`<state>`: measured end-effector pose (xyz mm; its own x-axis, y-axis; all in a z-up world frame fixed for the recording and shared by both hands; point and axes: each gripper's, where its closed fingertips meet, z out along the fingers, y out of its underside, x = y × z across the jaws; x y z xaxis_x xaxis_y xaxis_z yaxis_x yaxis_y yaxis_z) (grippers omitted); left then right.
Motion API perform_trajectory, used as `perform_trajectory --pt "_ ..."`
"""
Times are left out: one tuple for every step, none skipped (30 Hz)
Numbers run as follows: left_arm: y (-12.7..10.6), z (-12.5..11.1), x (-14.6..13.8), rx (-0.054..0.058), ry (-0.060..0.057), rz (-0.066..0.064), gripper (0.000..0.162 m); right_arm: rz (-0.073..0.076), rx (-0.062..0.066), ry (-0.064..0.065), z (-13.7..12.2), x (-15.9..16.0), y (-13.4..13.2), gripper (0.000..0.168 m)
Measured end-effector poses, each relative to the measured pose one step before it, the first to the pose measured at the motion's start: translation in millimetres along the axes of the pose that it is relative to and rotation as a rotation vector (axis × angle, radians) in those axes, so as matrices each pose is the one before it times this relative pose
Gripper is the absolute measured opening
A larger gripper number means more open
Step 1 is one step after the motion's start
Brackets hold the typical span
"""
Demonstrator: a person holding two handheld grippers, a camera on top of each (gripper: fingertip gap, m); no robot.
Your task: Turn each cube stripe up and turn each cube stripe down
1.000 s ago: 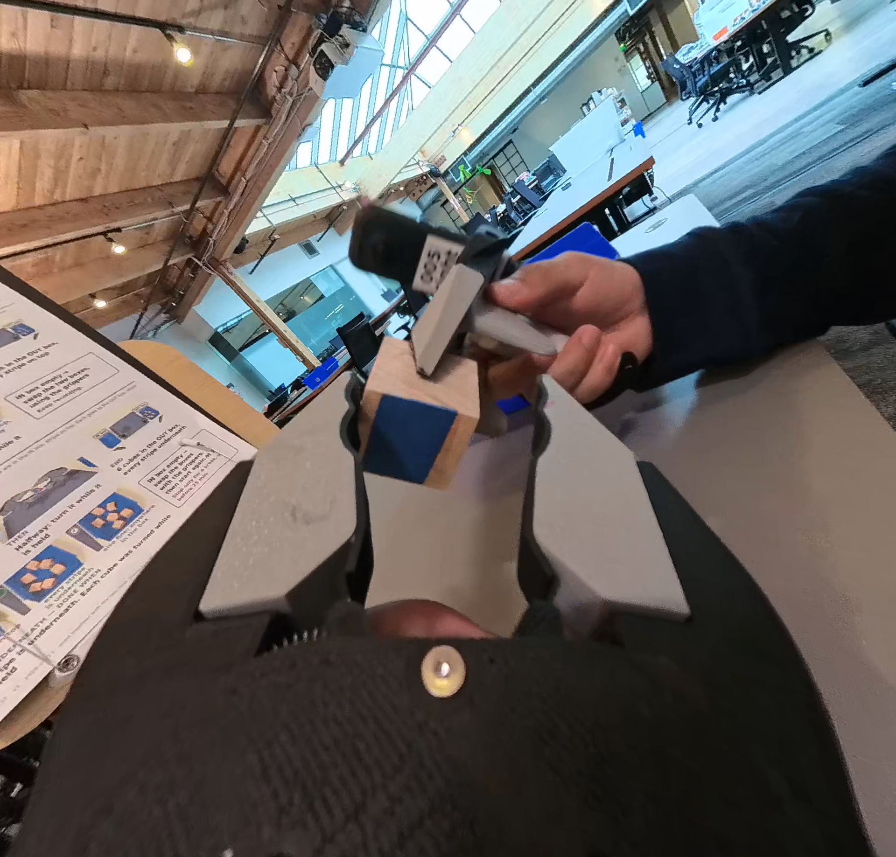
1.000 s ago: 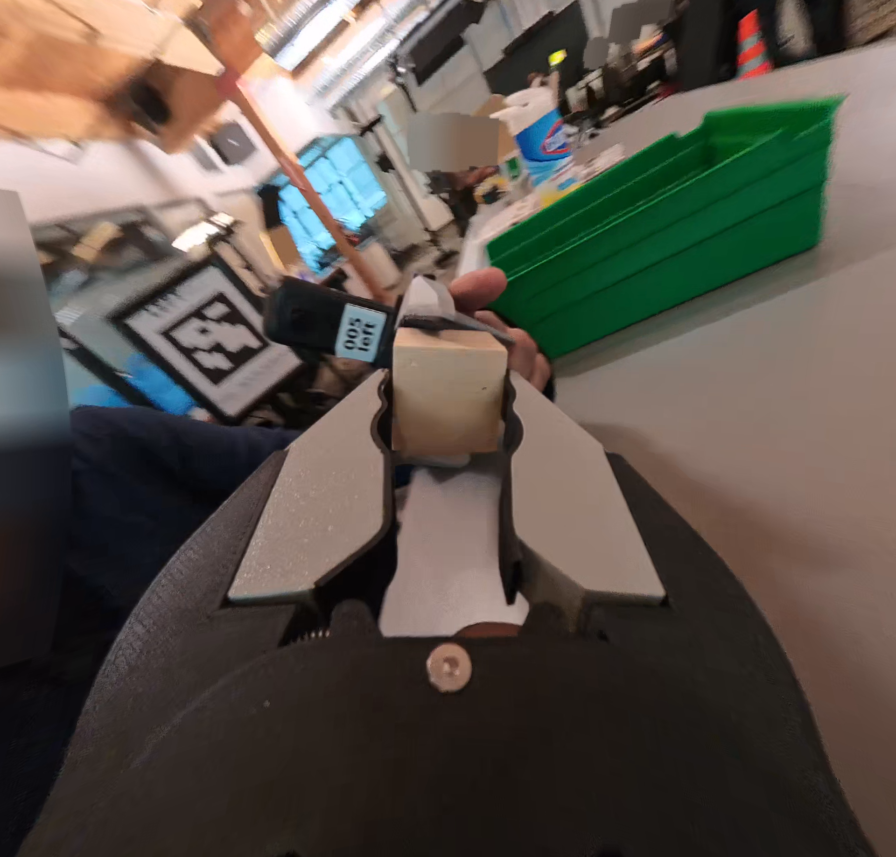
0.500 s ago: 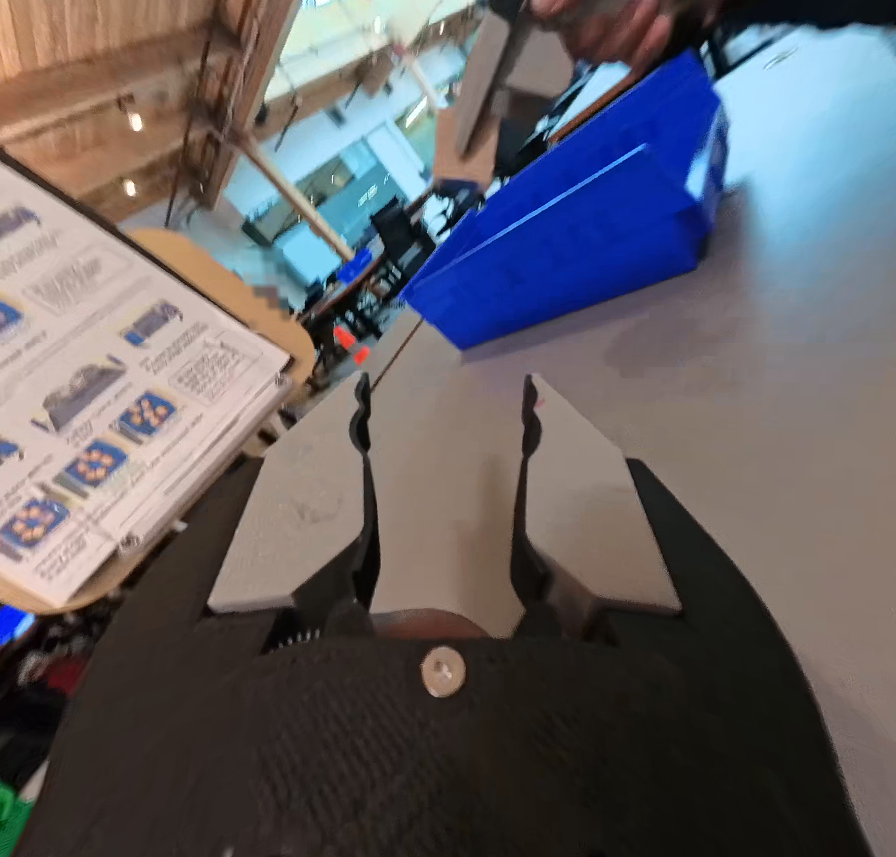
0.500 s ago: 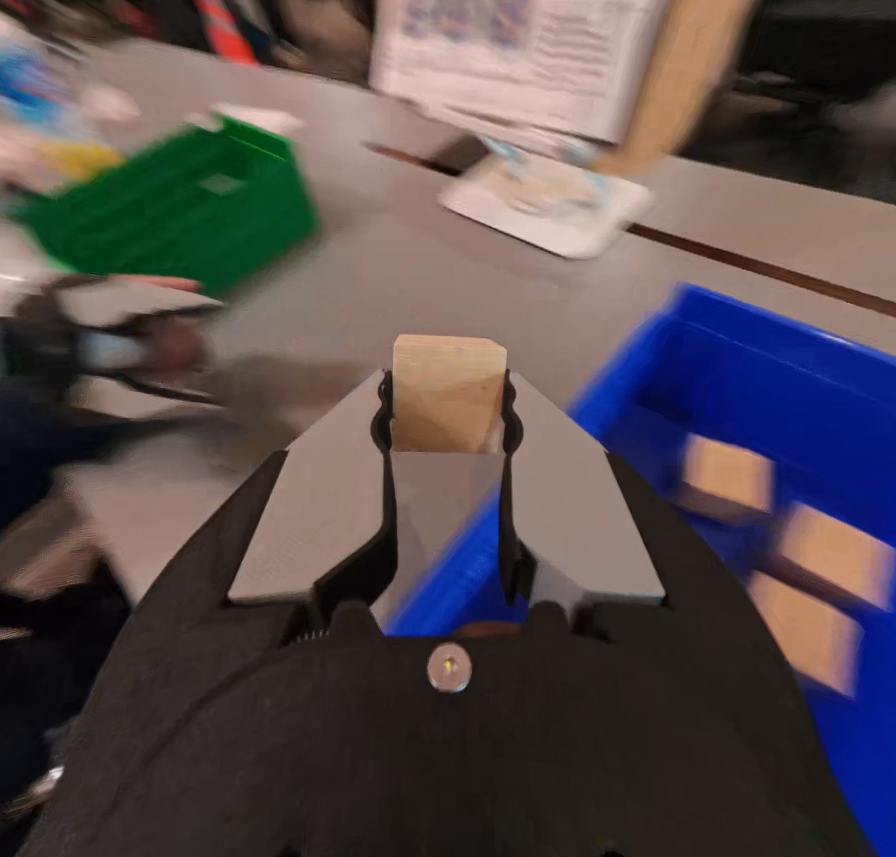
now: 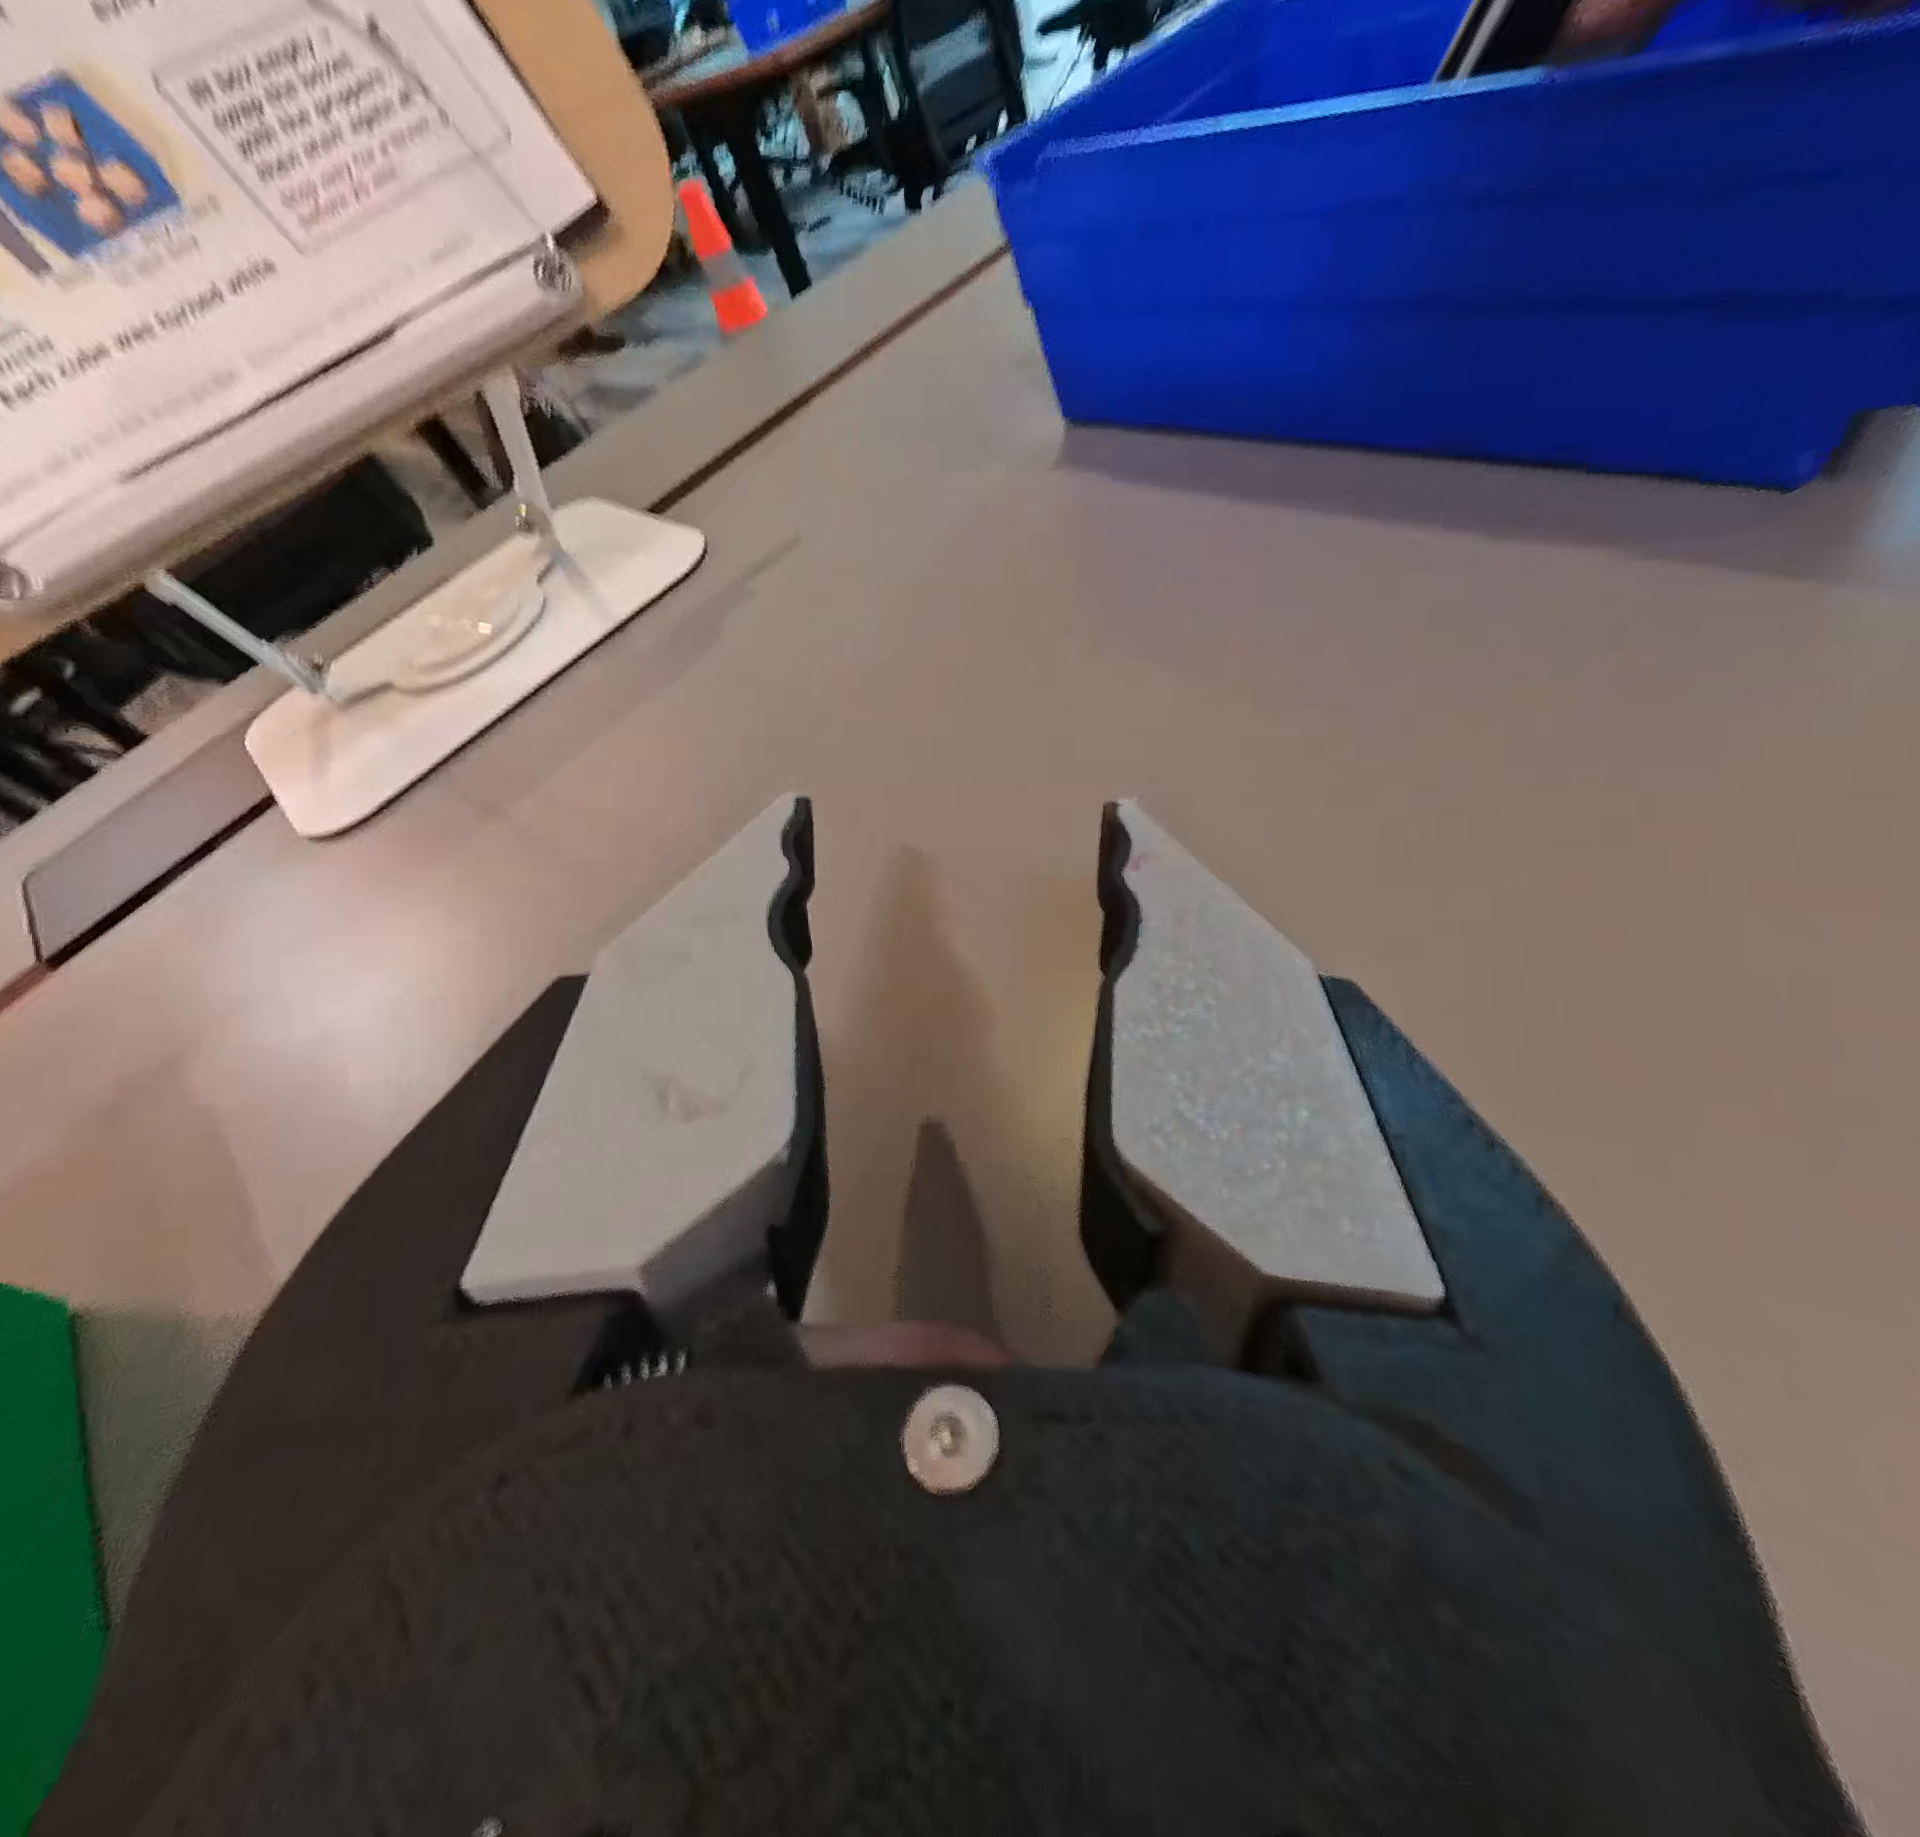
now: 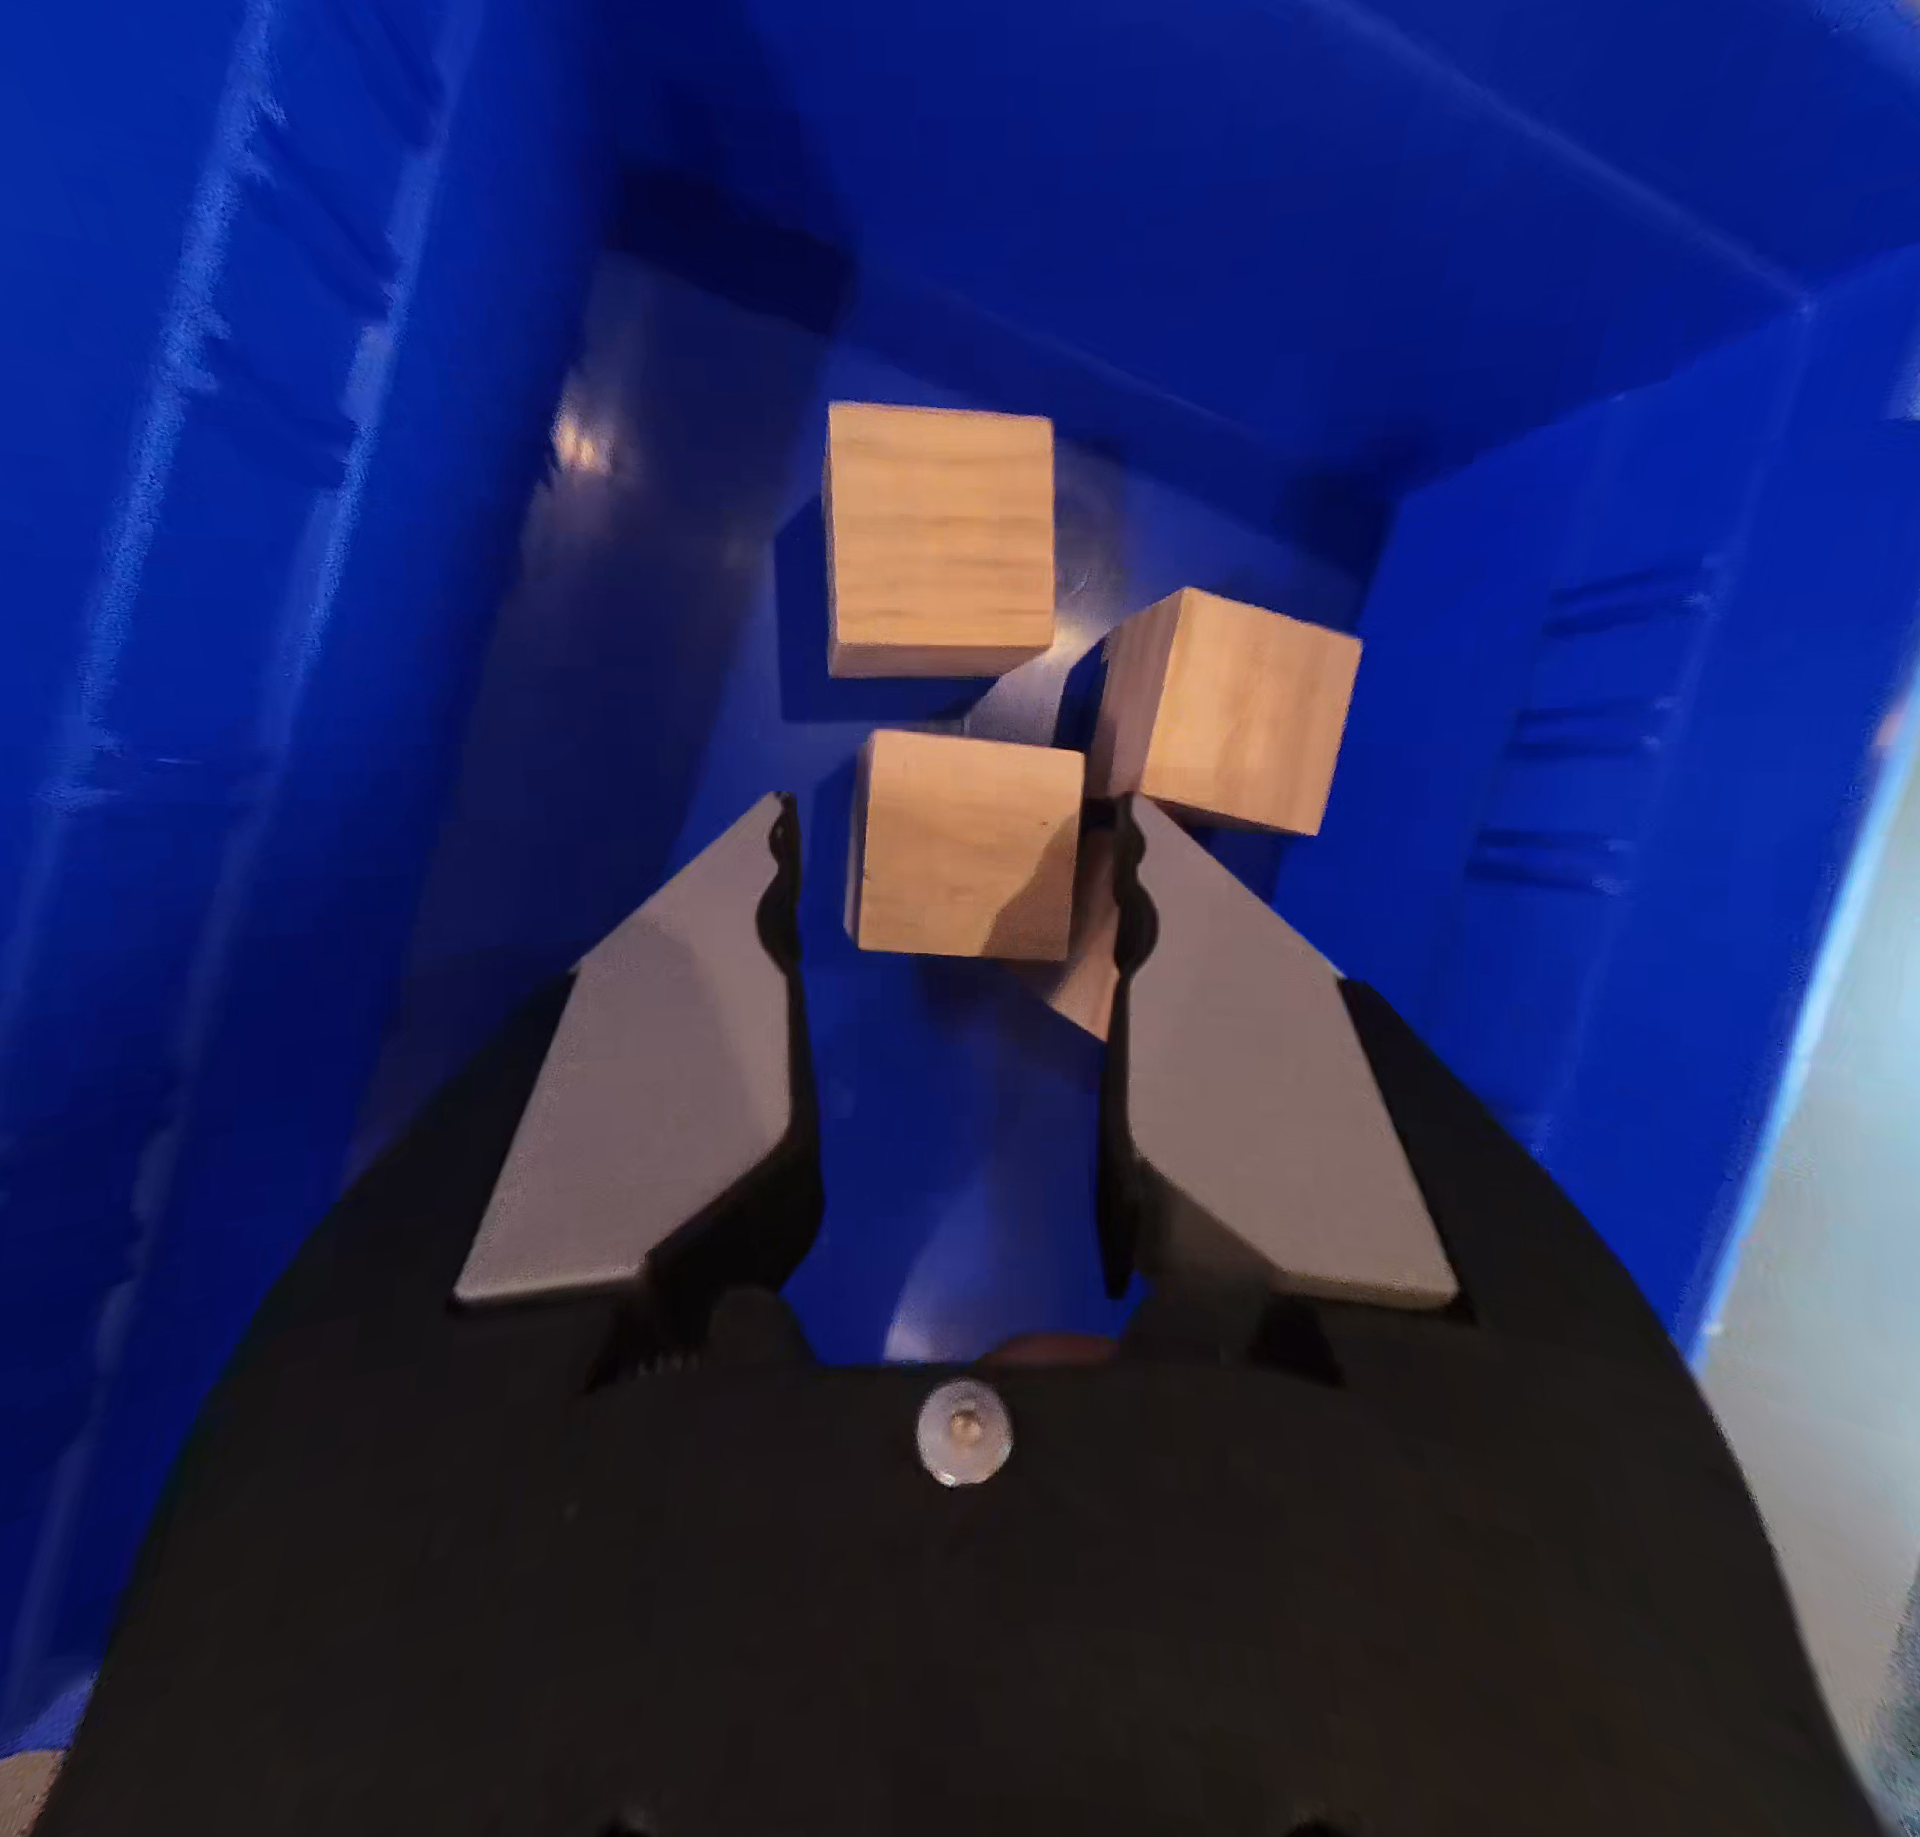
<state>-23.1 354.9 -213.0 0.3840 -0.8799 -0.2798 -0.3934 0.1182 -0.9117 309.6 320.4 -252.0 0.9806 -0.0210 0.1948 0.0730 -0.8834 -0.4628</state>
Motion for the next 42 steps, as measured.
perform_trajectory --pt "5.02 1.77 -2.80 -0.0292 -0.0145 -0.0061 0.054 0.0070 0.0458 0.0062 -8.73 0.05 -6.61 0.058" --pt "3.30 1.53 -3.33 -0.0221 -0.0153 -0.0133 0.056 0.0040 0.0457 0.0079 -10.62 -0.28 -7.29 0.059" --pt "1.88 0.90 -2.95 -0.0131 -0.0087 -0.0208 0.058 0.0036 0.0451 0.0011 -11.89 -2.50 -7.88 0.059" --pt "1.20 0.22 -2.38 -0.0078 -0.0023 -0.0250 0.058 -0.0009 0.0515 -0.0142 -13.28 -6.84 -9.68 0.059" --pt "0.84 -0.11 -2.04 -0.0040 0.0006 -0.0273 0.058 -0.0054 0.0627 -0.0264 -14.26 -11.67 -12.10 0.059" --pt "0.45 -0.28 -1.89 -0.0018 0.0023 -0.0272 0.058 -0.0113 0.0684 -0.0419 -14.21 -17.63 -13.98 0.058" --pt "0.66 -0.01 -1.58 -0.0032 0.0027 -0.0262 0.058 -0.0199 0.0745 -0.0660 -12.97 -25.00 -15.88 0.058" --pt "1.07 0.38 -1.49 -0.0068 0.0017 -0.0241 0.058 -0.0170 0.0815 -0.0857 -10.46 -30.83 -17.12 0.058" --pt "1.77 0.84 -1.60 -0.0123 -0.0013 -0.0214 0.058 -0.0148 0.0794 -0.0965 -6.27 -33.95 -16.33 0.058" --pt "2.49 1.36 -1.64 -0.0182 -0.0039 -0.0184 0.059 -0.0182 0.0716 -0.0995 -1.05 -34.69 -14.09 0.058" --pt "2.94 1.18 -1.16 -0.0213 -0.0039 -0.0134 0.061 -0.0193 0.0755 -0.0836 3.17 -30.62 -12.61 0.054" --pt "2.11 0.86 0.07 -0.0160 -0.0016 -0.0088 0.062 -0.0101 0.0912 -0.0450 6.19 -22.02 -12.26 0.049" --pt "-0.29 0.12 1.31 0.0006 0.0030 -0.0031 0.061 -0.0047 0.0928 -0.0140 8.19 -14.17 -8.83 0.045" --pt "-2.91 -0.52 1.36 0.0181 0.0016 0.0002 0.056 -0.0125 0.0726 0.0070 9.92 -7.78 -3.05 0.041" --pt "-3.55 -0.91 1.23 0.0241 0.0008 0.0034 0.050 -0.0252 0.0387 0.0232 11.74 -2.56 3.71 0.040" --pt "-2.15 -0.60 0.75 0.0147 -0.0011 0.0073 0.048 -0.0256 0.0039 0.0413 12.92 2.93 9.86 0.041" --pt "-0.15 -0.15 -0.94 0.0017 -0.0098 0.0116 0.051 -0.0180 -0.0181 0.0330 13.16 3.70 13.87 0.043" --pt "0.89 0.16 -2.26 -0.0055 -0.0176 0.0169 0.054 -0.0182 -0.0228 0.0158 12.74 3.02 15.15 0.045" --pt "1.01 0.10 -2.86 -0.0048 -0.0203 0.0191 0.053 -0.0215 -0.0359 0.0000 11.41 1.74 16.93 0.045" --pt "0.24 -0.11 -2.45 0.0002 -0.0177 0.0154 0.053 -0.0180 -0.0631 -0.0186 9.29 -0.74 17.03 0.041" --pt "-0.66 -0.39 -1.24 0.0047 -0.0109 0.0100 0.053 -0.0110 -0.0602 -0.0253 5.65 -1.60 11.59 0.041" --pt "-1.31 -0.46 -0.35 0.0083 -0.0065 0.0080 0.053 -0.0135 -0.0082 -0.0129 2.07 -0.42 5.23 0.042" --pt "-1.74 -0.75 0.03 0.0105 -0.0060 0.0082 0.052 -0.0134 0.0140 -0.0028 0.37 0.36 3.86 0.040" --pt "-2.16 -1.04 -0.07 0.0112 -0.0060 0.0079 0.051 -0.0011 -0.0073 -0.0008 0.61 0.69 5.88 0.040" --pt "-2.80 -1.55 -0.19 0.0131 -0.0051 0.0066 0.050 0.0173 -0.0326 0.0008 1.40 1.22 6.98 0.040" --pt "-3.50 -2.11 -0.89 0.0168 -0.0077 0.0044 0.049 0.0260 -0.0194 -0.0024 1.59 0.53 4.58 0.040" --pt "-4.25 -2.65 -2.42 0.0212 -0.0147 0.0013 0.049 0.0292 0.0001 -0.0111 1.28 -1.04 1.49 0.041" --pt "-4.77 -3.03 -3.64 0.0244 -0.0201 -0.0015 0.049 0.0284 0.0041 -0.0172 0.78 -2.21 0.44 0.041" --pt "-4.49 -3.22 -5.27 0.0256 -0.0273 -0.0139 0.049 0.0224 0.0033 -0.0116 0.58 -1.65 0.84 0.042" --pt "-2.23 -3.66 -6.41 0.0128 -0.0344 -0.0410 0.048 0.0119 -0.0022 -0.0038 0.39 -0.70 2.15 0.043" --pt "-1.28 -4.43 -4.56 -0.0056 -0.0225 -0.0580 0.050 0.0001 -0.0071 0.0054 0.09 0.59 2.69 0.043" --pt "-4.00 -5.73 -0.01 -0.0043 0.0066 -0.0435 0.055 -0.0092 -0.0016 0.0109 -0.47 1.27 1.20 0.043" --pt "-7.28 -7.16 -0.20 0.0070 0.0064 -0.0198 0.057 -0.0123 0.0058 0.0087 -0.87 0.93 -0.69 0.044" --pt "-10.12 -7.59 -3.78 0.0134 -0.0100 0.0021 0.057 -0.0091 0.0070 0.0036 -0.94 0.23 -1.67 0.044" --pt "-12.54 -7.96 -7.35 0.0150 -0.0206 0.0179 0.058 -0.0039 0.0078 -0.0001 -1.04 -0.26 -2.35 0.044" --pt "-14.60 -8.29 -12.07 0.0179 -0.0344 0.0183 0.058 -0.0021 0.0113 -0.0023 -1.15 -0.64 -2.83 0.044" --pt "-15.36 -8.38 -15.94 0.0230 -0.0429 0.0032 0.058 -0.0013 0.0103 -0.0016 -0.92 -0.58 -2.17 0.045" --pt "-14.79 -7.62 -16.55 0.0242 -0.0349 -0.0149 0.056 -0.0004 0.0039 -0.0019 -0.57 -0.65 -0.91 0.045" --pt "-13.04 -5.98 -15.79 0.0192 -0.0241 -0.0232 0.056 -0.0003 -0.0006 -0.0028 -0.30 -0.81 0.04 0.045" --pt "-10.33 -3.93 -15.49 0.0112 -0.0211 -0.0195 0.056 -0.0009 0.0015 -0.0037 -0.38 -0.96 -0.39 0.045" --pt "-6.83 -1.60 -16.03 0.0012 -0.0248 -0.0123 0.056 -0.0024 0.0053 -0.0029 -0.54 -1.07 -0.91 0.045" --pt "-2.69 1.06 -17.23 -0.0093 -0.0290 -0.0076 0.056 -0.0035 0.0052 -0.0015 -0.49 -0.97 -1.03 0.045"
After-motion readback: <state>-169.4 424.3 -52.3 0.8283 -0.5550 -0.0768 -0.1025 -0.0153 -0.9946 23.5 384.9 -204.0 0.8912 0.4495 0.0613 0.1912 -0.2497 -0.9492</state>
